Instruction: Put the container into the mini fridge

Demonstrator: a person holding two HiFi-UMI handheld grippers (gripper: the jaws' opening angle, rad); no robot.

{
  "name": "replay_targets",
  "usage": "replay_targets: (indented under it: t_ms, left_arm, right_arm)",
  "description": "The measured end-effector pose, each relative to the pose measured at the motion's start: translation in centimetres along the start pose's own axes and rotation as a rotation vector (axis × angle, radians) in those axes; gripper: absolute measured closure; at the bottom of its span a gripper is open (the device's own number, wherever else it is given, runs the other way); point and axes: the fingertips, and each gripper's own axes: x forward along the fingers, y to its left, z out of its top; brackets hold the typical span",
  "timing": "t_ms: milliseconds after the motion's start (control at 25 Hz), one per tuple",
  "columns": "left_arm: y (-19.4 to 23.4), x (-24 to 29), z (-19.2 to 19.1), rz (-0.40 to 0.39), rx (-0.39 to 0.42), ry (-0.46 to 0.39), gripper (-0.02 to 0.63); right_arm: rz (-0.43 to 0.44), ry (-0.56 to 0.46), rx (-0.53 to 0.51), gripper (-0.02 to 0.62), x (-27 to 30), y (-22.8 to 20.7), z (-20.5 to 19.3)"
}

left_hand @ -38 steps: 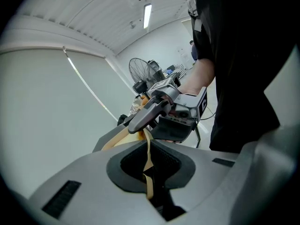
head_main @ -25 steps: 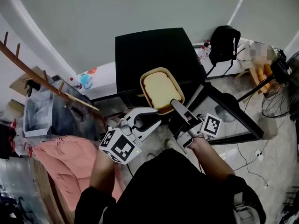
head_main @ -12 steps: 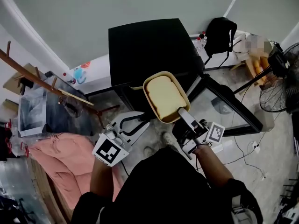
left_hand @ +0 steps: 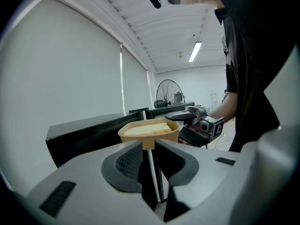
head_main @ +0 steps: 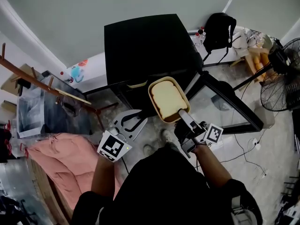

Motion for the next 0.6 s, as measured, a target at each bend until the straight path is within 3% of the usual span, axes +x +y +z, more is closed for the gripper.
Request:
replay_targets:
  t_ms: [600]
  left_arm:
    - [-0.8,4.2,-2.7,-0.023,-0.103,0.061,0.515]
  right_arm:
    - [-0.175,-0.060,-0.011,0.370,2.1,-8.4,3.5]
